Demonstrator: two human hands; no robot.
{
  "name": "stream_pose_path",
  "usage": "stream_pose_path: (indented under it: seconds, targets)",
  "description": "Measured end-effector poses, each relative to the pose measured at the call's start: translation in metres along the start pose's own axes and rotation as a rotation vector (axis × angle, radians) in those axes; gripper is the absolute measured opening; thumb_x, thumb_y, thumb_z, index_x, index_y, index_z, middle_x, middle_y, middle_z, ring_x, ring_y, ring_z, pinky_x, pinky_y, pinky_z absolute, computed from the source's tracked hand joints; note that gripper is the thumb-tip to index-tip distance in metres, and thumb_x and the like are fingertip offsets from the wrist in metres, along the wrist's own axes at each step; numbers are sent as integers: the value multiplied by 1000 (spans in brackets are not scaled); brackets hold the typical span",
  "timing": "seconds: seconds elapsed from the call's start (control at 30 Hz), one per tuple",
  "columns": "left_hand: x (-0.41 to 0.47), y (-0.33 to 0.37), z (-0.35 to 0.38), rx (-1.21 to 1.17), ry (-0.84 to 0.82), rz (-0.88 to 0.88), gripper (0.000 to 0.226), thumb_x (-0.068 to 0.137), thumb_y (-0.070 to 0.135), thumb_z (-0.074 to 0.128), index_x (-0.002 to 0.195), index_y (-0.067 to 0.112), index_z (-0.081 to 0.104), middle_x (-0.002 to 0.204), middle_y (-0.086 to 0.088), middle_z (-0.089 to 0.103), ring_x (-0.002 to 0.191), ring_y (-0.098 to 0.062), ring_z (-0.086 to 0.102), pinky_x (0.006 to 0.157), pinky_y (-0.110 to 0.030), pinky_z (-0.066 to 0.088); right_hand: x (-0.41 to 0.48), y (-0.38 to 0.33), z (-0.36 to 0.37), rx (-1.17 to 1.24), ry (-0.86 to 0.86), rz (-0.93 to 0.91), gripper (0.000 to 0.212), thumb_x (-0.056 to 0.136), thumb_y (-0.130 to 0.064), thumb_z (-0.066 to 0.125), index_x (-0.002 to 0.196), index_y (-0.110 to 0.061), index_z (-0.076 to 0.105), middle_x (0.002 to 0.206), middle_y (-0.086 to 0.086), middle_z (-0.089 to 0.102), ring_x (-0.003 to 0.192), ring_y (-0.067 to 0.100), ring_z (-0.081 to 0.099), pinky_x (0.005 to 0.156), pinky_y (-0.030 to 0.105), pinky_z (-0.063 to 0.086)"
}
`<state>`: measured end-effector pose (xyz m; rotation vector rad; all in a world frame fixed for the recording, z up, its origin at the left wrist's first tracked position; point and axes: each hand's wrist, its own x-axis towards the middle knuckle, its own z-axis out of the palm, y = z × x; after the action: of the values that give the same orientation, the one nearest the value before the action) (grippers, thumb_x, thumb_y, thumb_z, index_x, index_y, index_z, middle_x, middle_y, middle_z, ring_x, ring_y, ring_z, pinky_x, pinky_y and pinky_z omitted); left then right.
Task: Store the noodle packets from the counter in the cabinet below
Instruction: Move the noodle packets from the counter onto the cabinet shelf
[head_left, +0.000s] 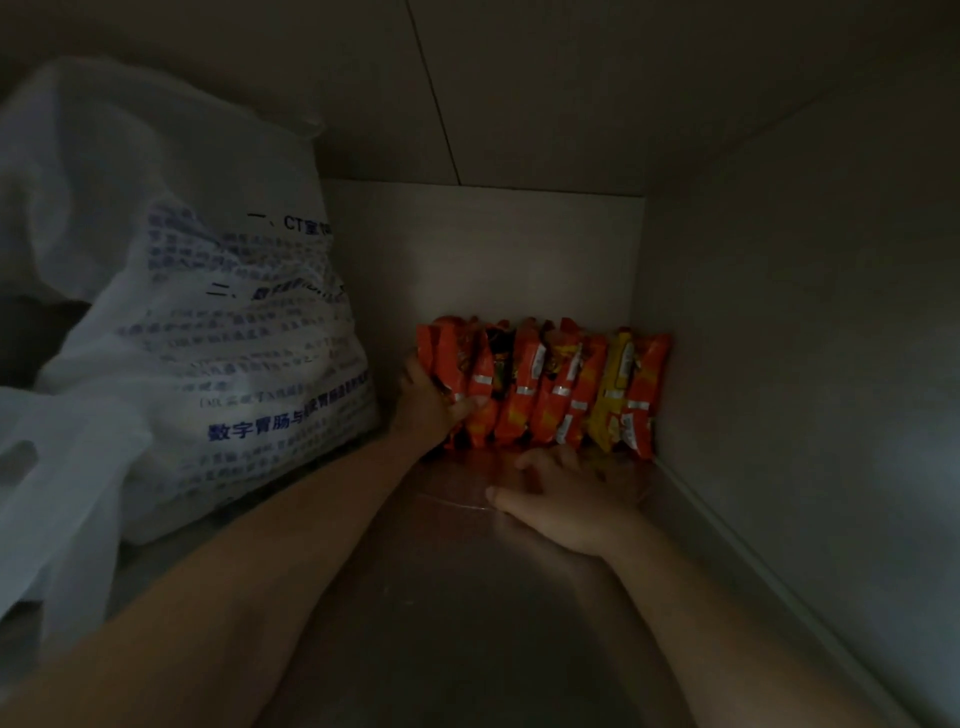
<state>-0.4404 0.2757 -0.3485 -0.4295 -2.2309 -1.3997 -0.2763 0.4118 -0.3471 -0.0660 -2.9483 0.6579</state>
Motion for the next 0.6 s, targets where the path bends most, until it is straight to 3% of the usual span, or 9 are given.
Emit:
stream_pose_path:
  seconds: [0.2,0.33,0.4,0.47,0.6]
  targets:
    - [-2,7,12,334,92,41,104,75,61,62,144,2,11,144,-22,22,125,-39,39,96,-48,43,3,3,0,41,4,-5,61,83,-65,49,135,-35,39,146,-6,21,136,22,25,103,37,28]
    - [-1,12,6,-92,27,-32,92,74,62,43,143,7,15,144,-18,24,133,-32,32,108,-42,28,2,3,-1,36,16,-7,59,82,-65,50,133,-36,40,145,-7,24,135,20,28,102,36,30]
    - [2,10,1,-320,10,-70,83,80,53,51,143,11,16,142,-15,33,131,-30,38,109,-43,32,2,3,0,47,20,-12,58,83,-64,51,132,-35,42,144,-6,24,135,20,27,103,35,28]
    - [4,7,-2,-482,-10,-94,71,89,30,60,142,12,18,139,-13,42,127,-29,45,107,-45,37,2,3,0,52,24,-12,57,82,-63,52,131,-35,42,144,-6,24,135,20,27,104,35,28]
    - [7,3,-3,-547,-15,-81,62,87,20,64,139,10,32,132,-8,52,120,-25,52,104,-43,42,2,3,0,21,35,-12,56,83,-64,50,130,-36,42,144,-6,26,135,20,27,103,35,26]
